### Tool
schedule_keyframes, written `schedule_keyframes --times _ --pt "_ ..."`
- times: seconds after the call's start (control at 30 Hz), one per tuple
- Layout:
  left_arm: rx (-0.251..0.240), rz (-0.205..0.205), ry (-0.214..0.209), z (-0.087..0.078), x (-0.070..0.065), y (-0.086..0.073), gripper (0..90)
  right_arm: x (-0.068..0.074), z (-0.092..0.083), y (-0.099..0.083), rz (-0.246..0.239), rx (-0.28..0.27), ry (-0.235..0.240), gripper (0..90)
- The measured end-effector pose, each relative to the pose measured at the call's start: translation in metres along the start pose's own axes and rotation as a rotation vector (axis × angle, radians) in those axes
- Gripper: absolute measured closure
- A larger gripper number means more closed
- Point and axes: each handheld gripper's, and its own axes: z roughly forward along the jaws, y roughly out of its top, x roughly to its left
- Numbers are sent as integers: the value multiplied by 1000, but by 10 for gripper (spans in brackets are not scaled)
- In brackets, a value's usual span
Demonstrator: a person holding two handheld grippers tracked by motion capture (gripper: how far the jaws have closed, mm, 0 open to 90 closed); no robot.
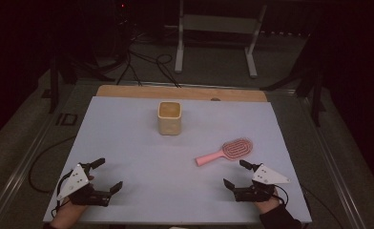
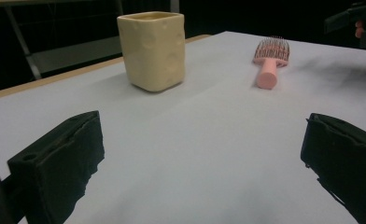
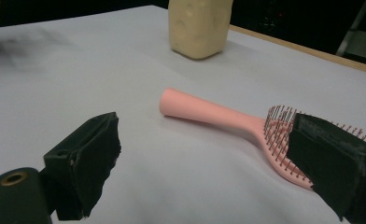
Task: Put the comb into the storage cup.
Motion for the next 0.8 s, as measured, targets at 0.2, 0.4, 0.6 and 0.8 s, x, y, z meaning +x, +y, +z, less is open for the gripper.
schedule_keyframes --times 0.2,0.4,0.6,0.8 --pt "2 16 5 -1 -1 1 0 -1 -2 0 -6 42 3 90" --pt "-1 8 5 -2 0 1 0 1 -2 1 -1 51 10 89" --pt "-5 11 7 -2 0 1 0 4 0 2 -20 81 24 89" --pt "-9 12 3 -2 0 1 0 5 0 4 -18 92 27 90"
